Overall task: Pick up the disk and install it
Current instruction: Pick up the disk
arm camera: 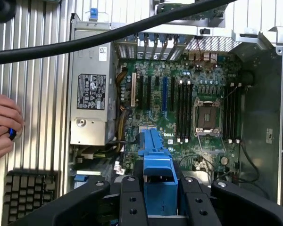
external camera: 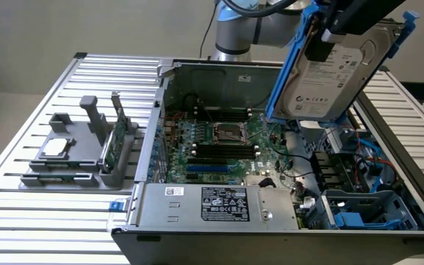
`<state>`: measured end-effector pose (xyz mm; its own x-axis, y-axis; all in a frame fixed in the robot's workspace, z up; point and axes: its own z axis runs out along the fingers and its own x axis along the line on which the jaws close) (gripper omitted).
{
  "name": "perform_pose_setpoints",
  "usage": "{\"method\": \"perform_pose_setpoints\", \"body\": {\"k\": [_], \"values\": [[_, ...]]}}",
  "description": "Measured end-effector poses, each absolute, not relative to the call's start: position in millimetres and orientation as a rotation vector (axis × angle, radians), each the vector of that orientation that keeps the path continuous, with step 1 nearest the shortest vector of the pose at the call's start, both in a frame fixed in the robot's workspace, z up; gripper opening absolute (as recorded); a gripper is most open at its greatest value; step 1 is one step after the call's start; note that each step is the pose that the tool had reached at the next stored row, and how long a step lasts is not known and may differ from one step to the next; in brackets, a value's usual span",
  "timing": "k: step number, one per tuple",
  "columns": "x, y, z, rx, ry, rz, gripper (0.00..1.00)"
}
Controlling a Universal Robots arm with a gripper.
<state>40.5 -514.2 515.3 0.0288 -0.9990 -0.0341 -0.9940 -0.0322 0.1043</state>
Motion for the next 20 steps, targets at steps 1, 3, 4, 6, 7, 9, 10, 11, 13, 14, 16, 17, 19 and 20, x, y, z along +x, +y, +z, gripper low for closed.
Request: {"method": "perform_pose_setpoints", "body": {"k": [1, 3, 4, 6, 7, 9, 10, 11, 13, 14, 16, 17, 19, 20], "values": [[42.7, -517.6, 515.3, 2.216, -2.149, -0.150, 0.33], [46.5, -523.6, 515.3, 2.216, -2.149, -0.150, 0.33], [48.3, -526.5, 515.3, 2.216, -2.149, -0.150, 0.33], [51.4, -532.2, 515.3, 2.216, -2.149, -0.150, 0.33], [53.0, -535.2, 515.3, 2.216, -2.149, -0.150, 0.33], [56.4, -540.7, 515.3, 2.216, -2.149, -0.150, 0.33], [58.3, -543.3, 515.3, 2.216, -2.149, -0.150, 0.33], [60.5, -545.8, 515.3, 2.216, -2.149, -0.150, 0.33], [66.1, -549.9, 515.3, 2.216, -2.149, -0.151, 0.33], [69.4, -551.8, 515.2, 2.216, -2.149, -0.151, 0.33], [75.6, -555.2, 515.0, 2.216, -2.150, -0.151, 0.33], [78.6, -556.8, 514.9, 2.216, -2.150, -0.152, 0.33], [84.6, -560.1, 514.7, 2.217, -2.150, -0.152, 0.33], [87.6, -561.7, 514.7, 2.217, -2.150, -0.152, 0.33]]}}
